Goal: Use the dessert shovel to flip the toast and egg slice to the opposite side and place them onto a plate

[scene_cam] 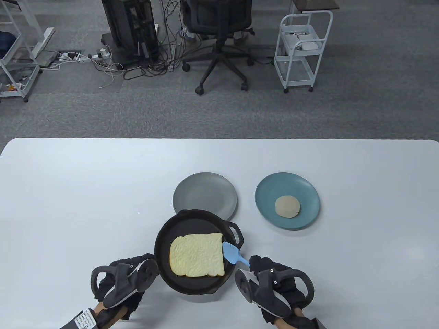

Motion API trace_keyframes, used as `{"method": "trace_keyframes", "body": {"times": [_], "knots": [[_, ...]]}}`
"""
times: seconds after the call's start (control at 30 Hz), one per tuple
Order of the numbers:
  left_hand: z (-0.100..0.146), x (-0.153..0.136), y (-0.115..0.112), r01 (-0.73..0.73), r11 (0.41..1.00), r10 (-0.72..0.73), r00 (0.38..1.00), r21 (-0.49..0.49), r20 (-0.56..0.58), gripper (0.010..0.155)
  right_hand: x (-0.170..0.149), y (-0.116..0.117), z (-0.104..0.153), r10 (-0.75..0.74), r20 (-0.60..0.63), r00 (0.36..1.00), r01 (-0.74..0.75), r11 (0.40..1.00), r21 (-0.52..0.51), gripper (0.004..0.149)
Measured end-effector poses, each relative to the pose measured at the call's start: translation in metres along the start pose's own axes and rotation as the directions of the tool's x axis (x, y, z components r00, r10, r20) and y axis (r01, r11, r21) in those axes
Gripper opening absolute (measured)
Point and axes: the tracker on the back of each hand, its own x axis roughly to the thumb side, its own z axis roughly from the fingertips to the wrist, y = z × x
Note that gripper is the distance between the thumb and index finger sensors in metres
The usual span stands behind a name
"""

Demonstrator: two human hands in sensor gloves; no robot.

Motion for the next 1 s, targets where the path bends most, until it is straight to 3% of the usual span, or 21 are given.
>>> {"method": "trace_keyframes", "body": {"times": [0.1, 0.2, 0.23, 0.33, 0.4, 0.47, 0.57, 0.7, 1.0], "knots": [[0.001, 0.001, 0.001, 0.006, 1.0, -0.006, 1.0, -0.002, 0.005, 0.042, -0.007, 0.009, -0.002, -0.146, -0.003, 0.989, 0.146, 0.987, 0.07, 0.048], [0.001, -0.002, -0.005, -0.029, 0.998, 0.029, 1.0, -0.056, 0.011, 0.042, -0.021, 0.027, -0.007, -0.368, -0.049, 0.929, 0.371, 0.916, 0.154, 0.048], [0.001, -0.002, -0.006, -0.051, 0.996, 0.052, 0.999, -0.074, 0.011, 0.043, -0.029, 0.035, -0.012, -0.475, -0.072, 0.877, 0.48, 0.857, 0.187, 0.048], [0.001, 0.001, -0.006, -0.045, 0.997, 0.047, 0.999, -0.061, 0.027, 0.043, -0.039, 0.041, -0.017, -0.577, -0.144, 0.804, 0.595, 0.777, 0.205, 0.048], [0.001, 0.002, -0.006, -0.061, 0.996, 0.064, 0.997, -0.069, 0.041, 0.044, -0.048, 0.047, -0.019, -0.676, -0.239, 0.698, 0.716, 0.658, 0.232, 0.048], [0.001, 0.002, -0.006, -0.066, 0.995, 0.069, 0.997, -0.068, 0.043, 0.044, -0.054, 0.049, -0.019, -0.717, -0.286, 0.636, 0.772, 0.59, 0.237, 0.048], [0.001, 0.001, -0.006, -0.061, 0.996, 0.064, 0.997, -0.061, 0.052, 0.044, -0.064, 0.048, -0.019, -0.733, -0.298, 0.611, 0.791, 0.56, 0.245, 0.048], [0.001, 0.006, -0.007, -0.045, 0.997, 0.05, 0.995, -0.065, 0.09, 0.044, -0.064, 0.05, -0.021, -0.779, -0.3, 0.55, 0.828, 0.463, 0.316, 0.047], [0.009, 0.022, -0.002, -0.004, 0.999, 0.009, 0.984, -0.032, 0.178, 0.045, -0.039, 0.034, -0.017, -0.67, -0.156, 0.726, 0.679, 0.66, 0.322, 0.047]]}}
